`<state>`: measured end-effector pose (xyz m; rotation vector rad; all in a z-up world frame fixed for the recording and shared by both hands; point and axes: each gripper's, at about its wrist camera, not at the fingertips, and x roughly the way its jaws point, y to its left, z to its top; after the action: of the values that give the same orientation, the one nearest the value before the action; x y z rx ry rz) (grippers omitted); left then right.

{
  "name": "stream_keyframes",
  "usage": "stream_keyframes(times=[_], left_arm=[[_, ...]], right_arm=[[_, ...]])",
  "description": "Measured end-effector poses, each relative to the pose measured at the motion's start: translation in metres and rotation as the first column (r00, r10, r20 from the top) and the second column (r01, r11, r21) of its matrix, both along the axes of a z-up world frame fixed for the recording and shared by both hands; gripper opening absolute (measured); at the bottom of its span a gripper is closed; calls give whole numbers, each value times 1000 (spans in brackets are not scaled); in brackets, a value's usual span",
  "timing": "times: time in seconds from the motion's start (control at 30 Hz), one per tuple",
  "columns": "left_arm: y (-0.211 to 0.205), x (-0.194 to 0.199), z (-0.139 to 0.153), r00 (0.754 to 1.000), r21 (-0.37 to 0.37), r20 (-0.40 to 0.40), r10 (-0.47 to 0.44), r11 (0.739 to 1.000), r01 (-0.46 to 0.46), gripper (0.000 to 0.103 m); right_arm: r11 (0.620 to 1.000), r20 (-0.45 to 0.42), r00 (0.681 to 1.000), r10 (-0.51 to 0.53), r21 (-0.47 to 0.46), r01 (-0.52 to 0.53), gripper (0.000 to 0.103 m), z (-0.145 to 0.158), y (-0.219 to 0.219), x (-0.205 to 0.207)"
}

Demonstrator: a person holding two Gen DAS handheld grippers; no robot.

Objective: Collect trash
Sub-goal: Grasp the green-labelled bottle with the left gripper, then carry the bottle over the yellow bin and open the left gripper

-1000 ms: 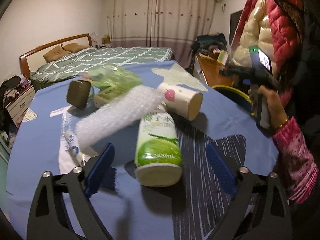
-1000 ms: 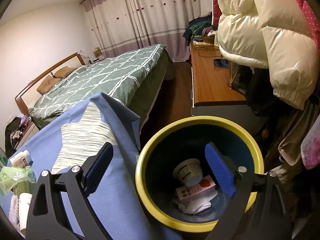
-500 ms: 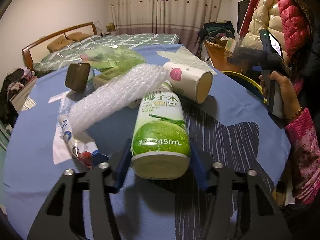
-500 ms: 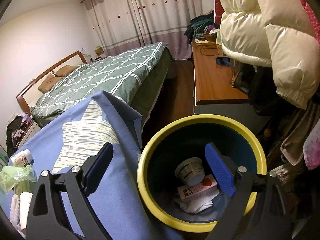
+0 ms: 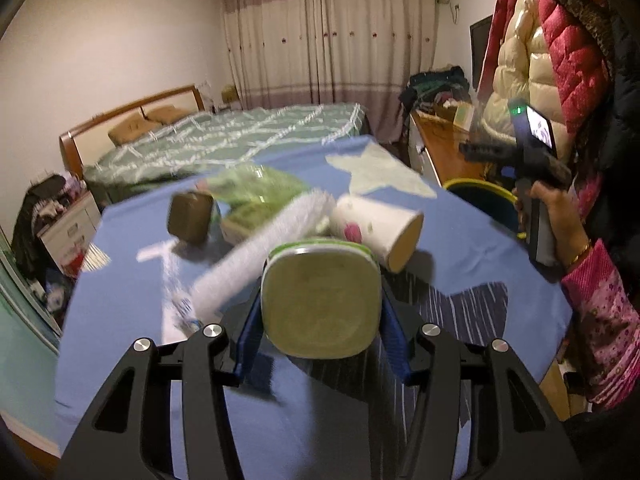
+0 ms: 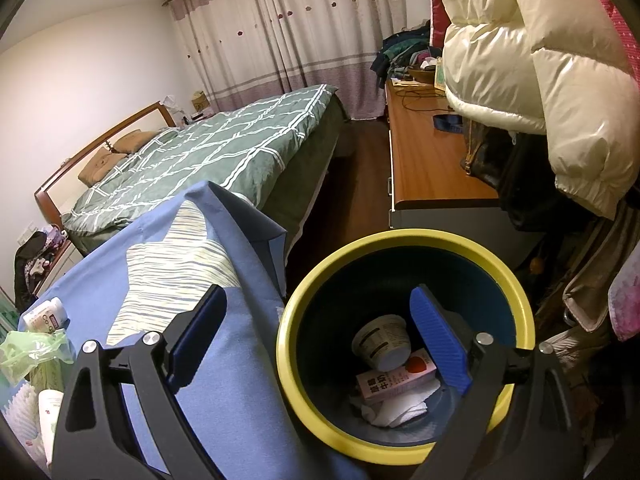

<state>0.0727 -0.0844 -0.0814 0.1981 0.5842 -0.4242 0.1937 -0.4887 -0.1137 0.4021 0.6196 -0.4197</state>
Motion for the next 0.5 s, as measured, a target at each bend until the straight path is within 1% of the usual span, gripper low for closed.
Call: stream_keyframes(times=[0.17,0.3,0.5], left_arm=[[3,6,20,999,-13,41,19,1000,-19,52],[1,17,26,999,-25,44,28,999,-26,52],[-6,46,30,999,-50,31,44,998,-42,52]], right_arm=[[1000,-1,1000,4,-2,-4,88,0,1,1],[1000,-3,1000,4,0,-4,88,0,1,1],[1000,0,1000,6,3,-6,88,-1,1,2]])
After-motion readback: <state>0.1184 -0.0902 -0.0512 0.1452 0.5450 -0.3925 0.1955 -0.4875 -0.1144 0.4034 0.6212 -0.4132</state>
